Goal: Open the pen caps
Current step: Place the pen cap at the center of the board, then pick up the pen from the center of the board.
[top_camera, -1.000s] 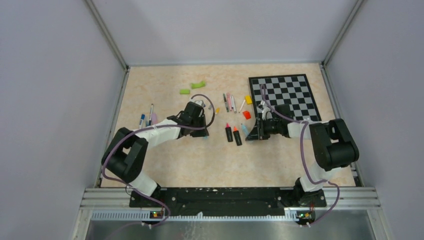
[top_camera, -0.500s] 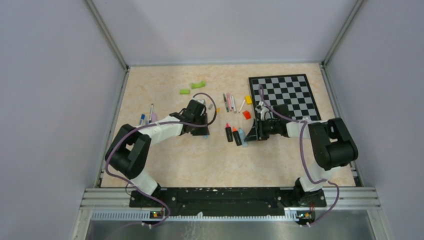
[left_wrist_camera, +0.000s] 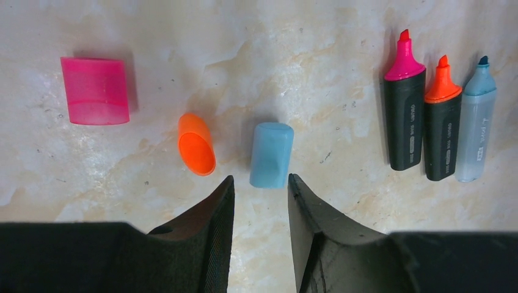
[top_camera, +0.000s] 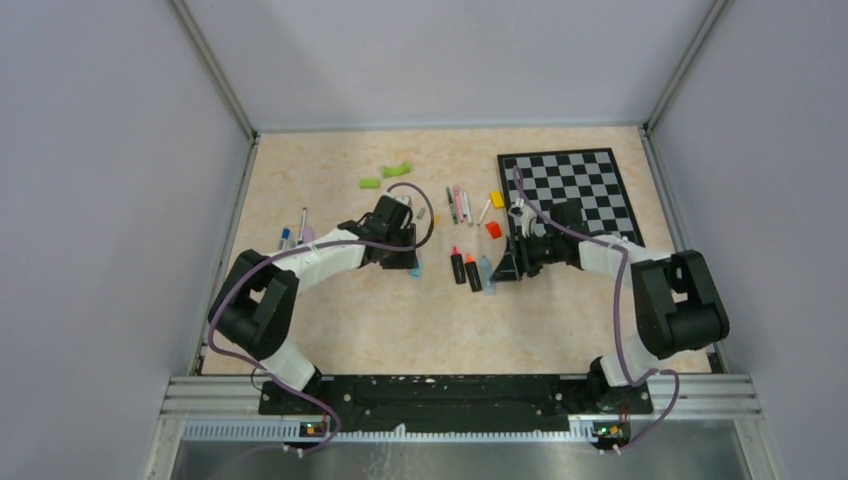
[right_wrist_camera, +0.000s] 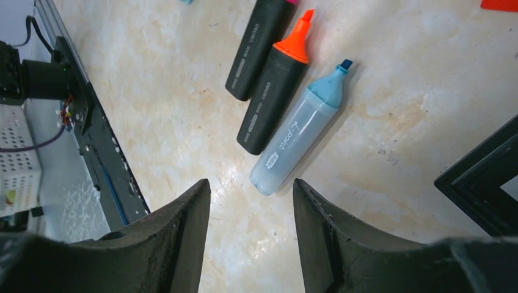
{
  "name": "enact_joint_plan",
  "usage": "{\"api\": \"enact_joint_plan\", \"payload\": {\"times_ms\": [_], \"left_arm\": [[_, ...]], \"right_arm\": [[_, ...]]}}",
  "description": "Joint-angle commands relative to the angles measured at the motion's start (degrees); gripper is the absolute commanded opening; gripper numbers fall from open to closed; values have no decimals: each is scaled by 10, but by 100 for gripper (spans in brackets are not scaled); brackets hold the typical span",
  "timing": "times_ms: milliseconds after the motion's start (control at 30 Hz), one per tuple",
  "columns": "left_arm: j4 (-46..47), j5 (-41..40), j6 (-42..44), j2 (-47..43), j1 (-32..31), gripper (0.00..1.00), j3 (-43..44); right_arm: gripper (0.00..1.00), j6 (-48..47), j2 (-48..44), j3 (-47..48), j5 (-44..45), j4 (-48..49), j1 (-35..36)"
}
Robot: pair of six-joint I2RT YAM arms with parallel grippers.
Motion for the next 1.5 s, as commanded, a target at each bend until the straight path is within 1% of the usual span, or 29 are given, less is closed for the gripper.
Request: {"api": "enact_joint_plan", "payload": {"times_ms": [0,100,200,367,400,500,600,700,733,900,1067,1200,1333,1467], "left_arm": [[-16,-5,17,-44,-2,41,28],[-19,5,24,-73,-2,42,27],[-12,13,49,-112,-1,44,16],[12,-12,95,-196,1,53,-30],[16,-27,104,-214,2,54,-39],[34,-54,131,-260,10,65,-64],[50,-86,161,-293,21,81,-83],[54,-122,186,-302,42,98,-91],[53,-124,192,-300,59,99,-91],[33,-108,192,-265,149,99,-84],[26,-46,184,-211,253,99,-77],[27,-43,189,-167,297,98,-70],[35,-62,211,-128,311,85,-61],[32,-69,225,-94,319,74,-46]], "right_arm": [[52,-114,-48,35,-14,-68,6],[54,-179,-65,46,-25,-122,4],[55,-224,-86,46,-34,-145,2],[55,-276,-122,40,-52,-173,-9],[55,-280,-130,38,-54,-172,-14],[55,-283,-155,29,-60,-166,-29],[55,-283,-166,25,-64,-162,-35],[55,-285,-171,24,-65,-162,-36],[55,-286,-172,24,-65,-162,-36],[55,-288,-176,24,-64,-162,-36],[55,-287,-178,24,-62,-160,-36],[55,-287,-177,25,-60,-160,-36],[55,-287,-175,26,-60,-161,-36],[55,-288,-172,27,-60,-162,-36]]}}
